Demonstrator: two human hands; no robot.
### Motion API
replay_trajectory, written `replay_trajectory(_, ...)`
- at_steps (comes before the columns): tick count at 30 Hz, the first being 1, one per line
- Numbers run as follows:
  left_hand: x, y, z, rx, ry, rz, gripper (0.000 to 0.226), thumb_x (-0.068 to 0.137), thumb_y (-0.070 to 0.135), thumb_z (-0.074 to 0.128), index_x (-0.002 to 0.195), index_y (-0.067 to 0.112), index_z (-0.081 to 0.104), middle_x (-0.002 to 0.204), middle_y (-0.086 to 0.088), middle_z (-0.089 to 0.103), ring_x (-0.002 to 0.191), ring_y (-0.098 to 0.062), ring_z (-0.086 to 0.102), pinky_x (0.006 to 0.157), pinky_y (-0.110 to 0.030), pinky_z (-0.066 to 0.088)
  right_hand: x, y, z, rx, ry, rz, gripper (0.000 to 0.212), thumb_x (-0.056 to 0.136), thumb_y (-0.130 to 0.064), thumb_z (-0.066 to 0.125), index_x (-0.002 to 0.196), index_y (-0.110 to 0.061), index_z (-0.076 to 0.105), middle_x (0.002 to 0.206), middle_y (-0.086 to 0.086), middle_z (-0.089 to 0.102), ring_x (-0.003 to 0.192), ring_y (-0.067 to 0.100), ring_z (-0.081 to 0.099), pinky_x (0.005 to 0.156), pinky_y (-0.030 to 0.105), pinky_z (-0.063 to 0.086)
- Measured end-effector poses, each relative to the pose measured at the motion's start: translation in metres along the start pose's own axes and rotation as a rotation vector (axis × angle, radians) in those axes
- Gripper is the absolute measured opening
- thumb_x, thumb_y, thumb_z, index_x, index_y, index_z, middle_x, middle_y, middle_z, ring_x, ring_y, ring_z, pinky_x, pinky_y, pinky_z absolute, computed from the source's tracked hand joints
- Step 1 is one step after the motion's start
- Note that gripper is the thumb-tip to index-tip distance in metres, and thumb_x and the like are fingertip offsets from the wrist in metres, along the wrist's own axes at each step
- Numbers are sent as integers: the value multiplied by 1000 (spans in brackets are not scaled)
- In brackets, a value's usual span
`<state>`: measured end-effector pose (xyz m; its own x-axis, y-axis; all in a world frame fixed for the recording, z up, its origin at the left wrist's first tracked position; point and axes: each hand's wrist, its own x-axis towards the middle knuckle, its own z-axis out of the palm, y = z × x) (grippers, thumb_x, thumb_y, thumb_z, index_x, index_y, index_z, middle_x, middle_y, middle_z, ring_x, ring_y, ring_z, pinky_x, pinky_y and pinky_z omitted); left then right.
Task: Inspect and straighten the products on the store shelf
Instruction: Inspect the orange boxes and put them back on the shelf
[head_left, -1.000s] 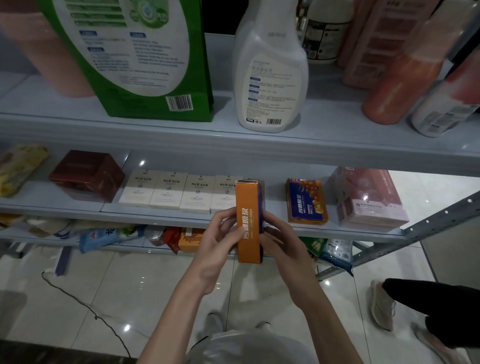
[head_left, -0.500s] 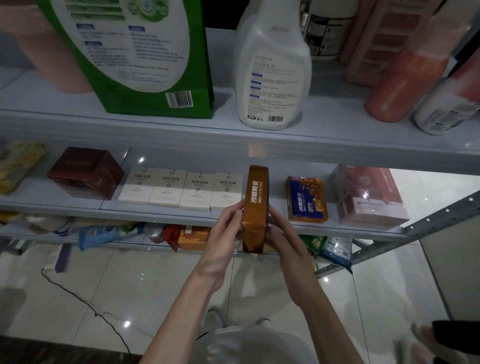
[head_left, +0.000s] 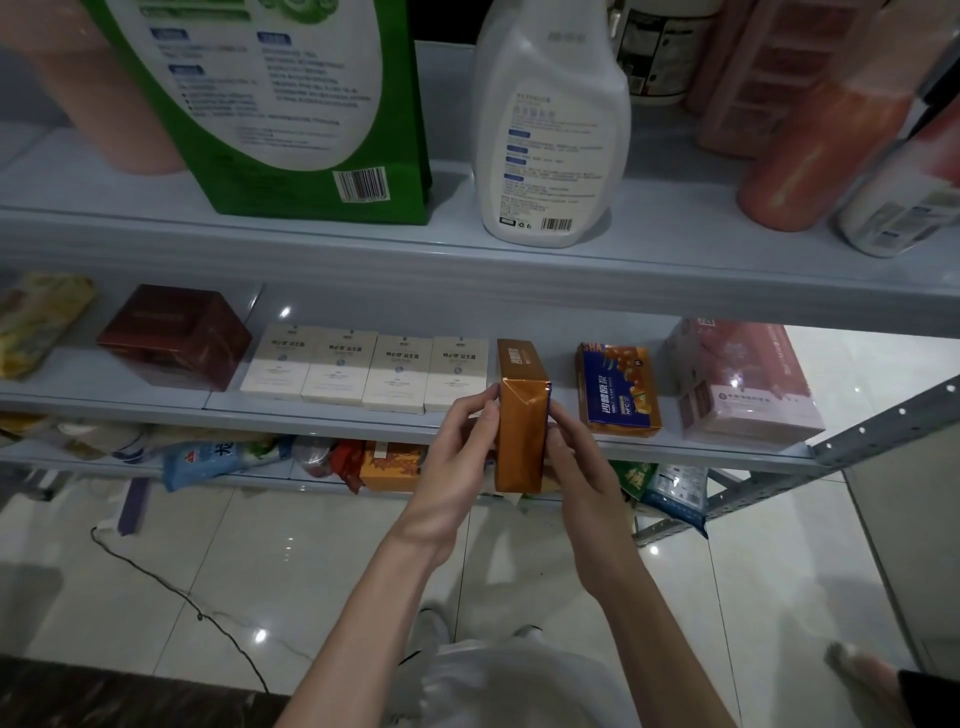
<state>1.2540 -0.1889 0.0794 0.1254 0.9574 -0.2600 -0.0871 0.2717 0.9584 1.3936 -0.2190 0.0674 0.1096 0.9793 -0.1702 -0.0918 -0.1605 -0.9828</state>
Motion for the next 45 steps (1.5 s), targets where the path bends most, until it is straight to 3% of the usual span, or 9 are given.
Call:
replay_trajectory(4,0,-2,-1,-15,2,-18,36,105,44,42,136,34,57,125,10,66,112,2,62,76,-7,51,0,0,0,-20,-1,5,44,98,-43,50,141,-39,57,137,-11,62,117,-4,62,86,14,54)
replay_trajectory(11,2,-5,-2,-108,3,-69,37,108,42,40,136,27,59,130,3,66,125,-14,61,108,-41,49,1,0,4,-117,5,-13,48,94,-47,54,142,-42,56,140,-7,49,115,-9,58,87,12,54)
replay_trajectory(15,3,-9,-4,-63,15,-66,32,107,43,44,132,32,60,132,2,63,129,-20,56,107,-47,47,0,-3,3,-33,14,47,41,96,-50,50,131,-31,63,126,-8,67,115,5,66,93,26,57)
replay_trajectory(19,4,-11,-8,32,-9,5,27,105,29,51,127,34,66,130,7,63,123,-9,58,97,-33,53,0,-7,3,54,97,152,66,92,-72,50,123,-16,64,111,1,76,105,16,73,95,34,56)
replay_trajectory(24,5,-20,-9,169,3,82,29,94,34,67,122,29,68,136,5,52,130,-11,52,95,-31,57,0,-7,0,131,125,162,48,81,-46,67,116,-18,50,117,9,69,98,21,75,76,27,62)
replay_trajectory(30,5,-17,-9,66,90,-83,95,77,44,79,156,22,30,140,8,53,128,-9,54,105,-30,49,-2,-1,-6,251,56,59,57,87,-35,62,142,-42,46,139,-2,60,116,24,69,84,36,61)
replay_trajectory(36,7,-16,-10,12,153,-10,43,99,24,62,139,32,49,134,5,58,128,-16,56,73,-15,58,0,6,-11,216,74,36,37,100,-26,53,135,-33,58,132,2,67,115,24,70,89,39,61)
replay_trajectory(39,7,-18,-13,-1,204,41,42,97,16,66,135,29,53,131,3,60,123,-15,58,65,-14,56,3,3,-8,55,155,9,34,91,-43,60,123,-36,65,129,-5,64,112,7,67,78,25,60)
replay_trajectory(45,7,-22,-15,14,234,127,42,93,14,69,131,24,55,130,10,61,123,-1,56,64,-17,57,3,12,-12,-72,195,-55,34,86,-42,64,119,-38,63,125,-6,68,115,13,67,84,38,62)
